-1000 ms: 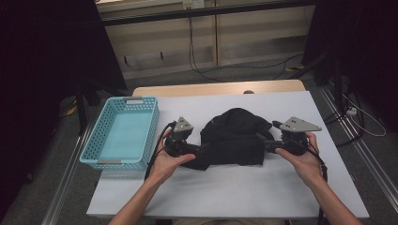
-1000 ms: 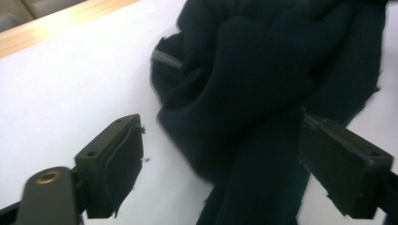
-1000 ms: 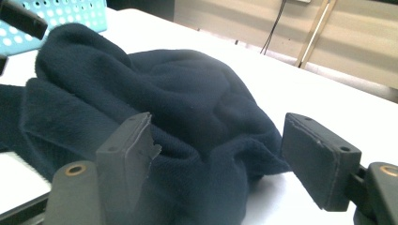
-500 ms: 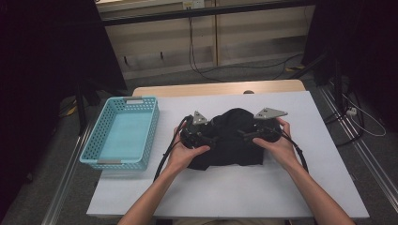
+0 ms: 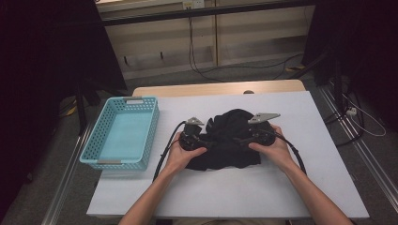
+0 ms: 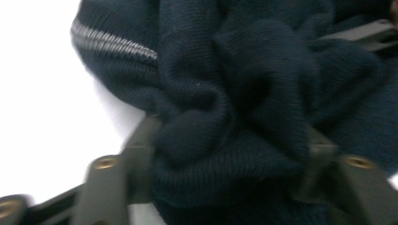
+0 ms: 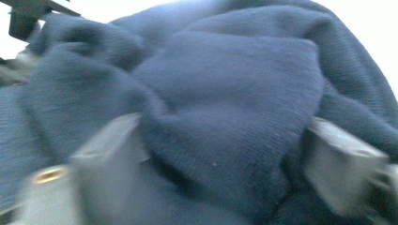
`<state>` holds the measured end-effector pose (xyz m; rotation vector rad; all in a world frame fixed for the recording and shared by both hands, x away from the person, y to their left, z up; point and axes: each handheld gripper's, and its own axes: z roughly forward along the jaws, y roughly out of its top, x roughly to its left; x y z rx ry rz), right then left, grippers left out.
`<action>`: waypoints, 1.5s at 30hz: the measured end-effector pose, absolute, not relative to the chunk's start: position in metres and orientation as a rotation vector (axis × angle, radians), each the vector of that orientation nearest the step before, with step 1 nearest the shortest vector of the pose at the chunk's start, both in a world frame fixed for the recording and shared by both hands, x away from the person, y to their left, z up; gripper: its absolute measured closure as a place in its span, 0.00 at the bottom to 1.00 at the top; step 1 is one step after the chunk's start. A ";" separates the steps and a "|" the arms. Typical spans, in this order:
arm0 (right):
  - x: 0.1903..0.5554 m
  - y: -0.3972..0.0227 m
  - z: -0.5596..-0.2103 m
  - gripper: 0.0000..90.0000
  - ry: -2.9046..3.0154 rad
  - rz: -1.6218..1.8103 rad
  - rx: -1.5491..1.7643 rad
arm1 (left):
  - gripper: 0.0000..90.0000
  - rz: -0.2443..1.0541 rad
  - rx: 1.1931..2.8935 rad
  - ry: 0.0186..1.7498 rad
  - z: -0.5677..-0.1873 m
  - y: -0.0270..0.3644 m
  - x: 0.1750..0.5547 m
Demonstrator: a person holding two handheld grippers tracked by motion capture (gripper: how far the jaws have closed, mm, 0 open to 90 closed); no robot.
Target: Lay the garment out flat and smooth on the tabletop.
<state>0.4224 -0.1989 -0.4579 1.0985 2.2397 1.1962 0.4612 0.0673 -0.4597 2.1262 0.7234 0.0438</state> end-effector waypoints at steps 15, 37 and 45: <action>0.410 -0.181 -0.433 0.74 2.156 1.265 0.975 | 0.74 0.178 2.039 0.641 -0.401 0.083 0.430; 0.419 -0.158 -0.416 0.81 2.069 1.280 0.909 | 0.76 0.226 2.040 0.580 -0.391 0.089 0.394; 0.399 -0.183 -0.436 0.89 2.097 1.126 0.924 | 0.76 0.169 2.135 0.547 -0.421 0.076 0.383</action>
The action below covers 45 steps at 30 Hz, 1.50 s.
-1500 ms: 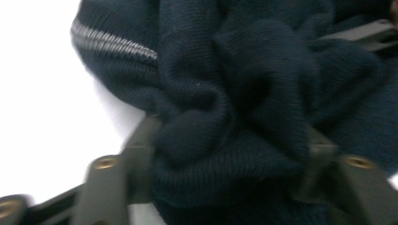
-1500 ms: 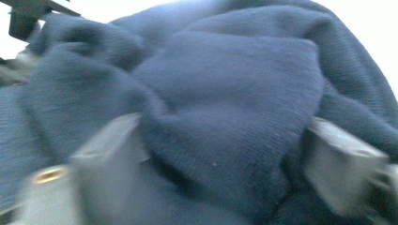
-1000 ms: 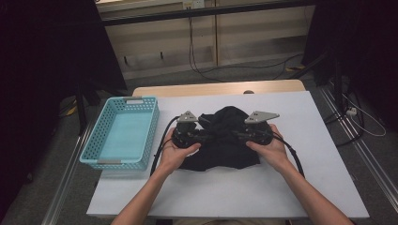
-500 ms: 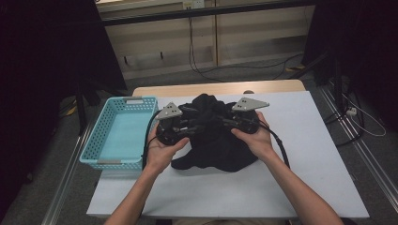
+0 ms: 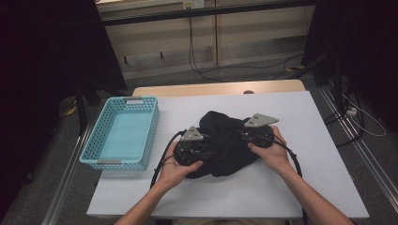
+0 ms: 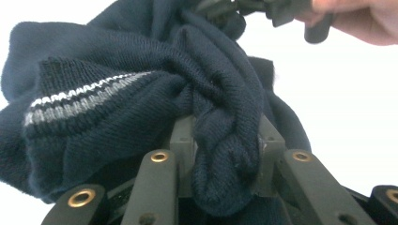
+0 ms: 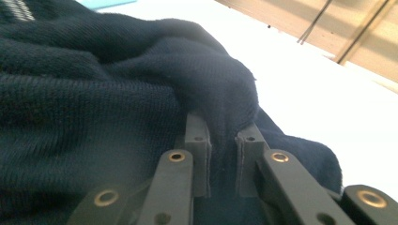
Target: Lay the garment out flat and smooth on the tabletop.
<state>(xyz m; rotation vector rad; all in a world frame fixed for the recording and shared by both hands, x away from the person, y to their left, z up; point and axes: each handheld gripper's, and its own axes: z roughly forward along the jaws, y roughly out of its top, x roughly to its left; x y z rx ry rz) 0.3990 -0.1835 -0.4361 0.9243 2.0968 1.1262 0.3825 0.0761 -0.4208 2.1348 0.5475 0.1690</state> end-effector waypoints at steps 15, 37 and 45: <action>0.389 -0.233 -0.448 0.90 2.018 1.005 1.039 | 0.47 0.276 2.018 0.698 -0.415 0.131 0.387; 0.369 -0.210 -0.410 0.44 1.989 1.239 0.994 | 0.14 0.378 2.116 0.776 -0.439 0.132 0.398; 0.373 -0.160 -0.397 0.41 2.060 1.315 0.878 | 0.08 0.397 2.117 0.781 -0.445 0.142 0.391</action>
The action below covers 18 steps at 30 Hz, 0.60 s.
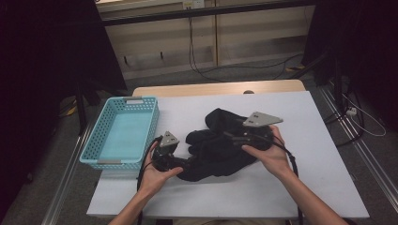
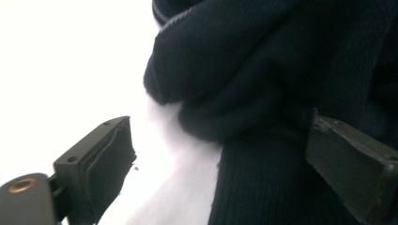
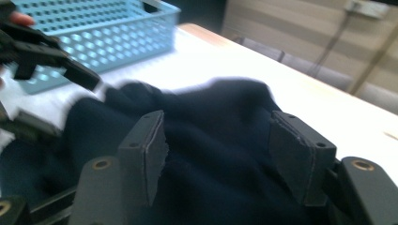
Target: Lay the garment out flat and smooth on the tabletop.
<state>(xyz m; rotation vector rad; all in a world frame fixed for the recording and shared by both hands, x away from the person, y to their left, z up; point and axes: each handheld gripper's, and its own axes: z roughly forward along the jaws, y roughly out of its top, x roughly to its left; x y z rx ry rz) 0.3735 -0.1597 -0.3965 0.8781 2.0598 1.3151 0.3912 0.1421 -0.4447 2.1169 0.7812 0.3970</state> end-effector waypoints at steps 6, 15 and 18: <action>0.394 -0.108 -0.394 0.41 2.128 1.369 0.834 | 0.09 0.374 2.108 0.774 -0.445 0.147 0.390; 0.402 -0.072 -0.426 0.29 2.258 1.218 0.846 | 0.09 0.348 2.148 0.820 -0.454 0.154 0.397; 0.398 -0.071 -0.441 0.29 2.289 1.164 0.813 | 0.09 0.339 2.161 0.814 -0.456 0.152 0.398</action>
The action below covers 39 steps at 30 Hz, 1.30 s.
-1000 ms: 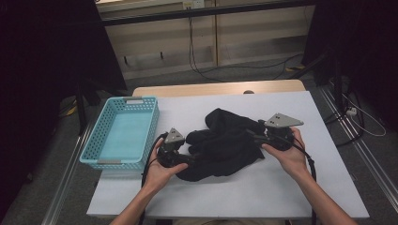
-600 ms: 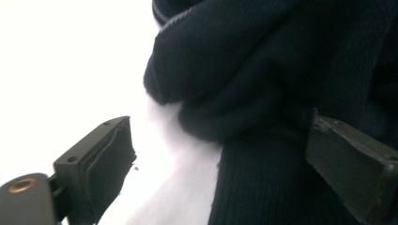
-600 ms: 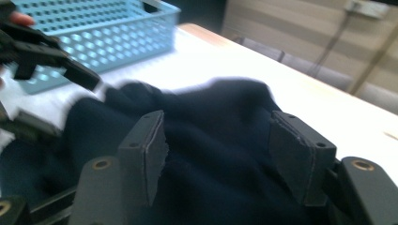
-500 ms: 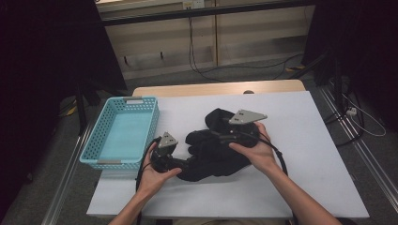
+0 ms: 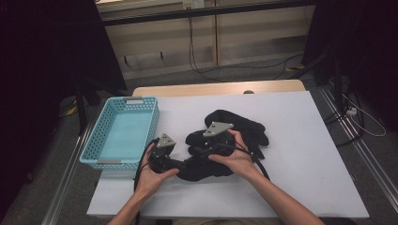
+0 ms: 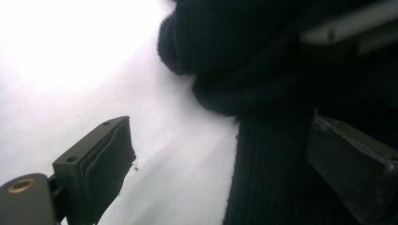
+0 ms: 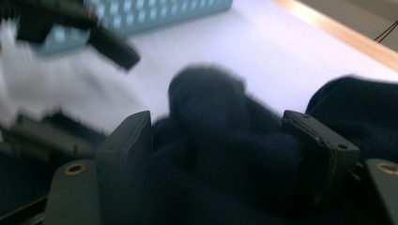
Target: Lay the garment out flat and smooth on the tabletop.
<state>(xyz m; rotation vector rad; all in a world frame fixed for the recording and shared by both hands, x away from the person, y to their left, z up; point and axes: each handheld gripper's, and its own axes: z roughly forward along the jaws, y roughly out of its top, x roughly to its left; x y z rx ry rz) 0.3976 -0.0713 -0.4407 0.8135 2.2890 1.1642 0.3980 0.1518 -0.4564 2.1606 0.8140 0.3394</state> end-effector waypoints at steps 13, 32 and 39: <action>0.385 -0.081 -0.431 0.77 2.255 1.109 0.734 | 0.10 0.414 2.106 0.805 -0.453 0.139 0.404; 0.354 -0.202 -0.410 0.77 1.999 1.230 0.899 | 0.16 0.445 2.076 0.750 -0.443 0.100 0.428; 0.344 -0.235 -0.424 0.76 1.988 1.191 0.928 | 0.18 0.397 2.124 0.684 -0.442 0.075 0.423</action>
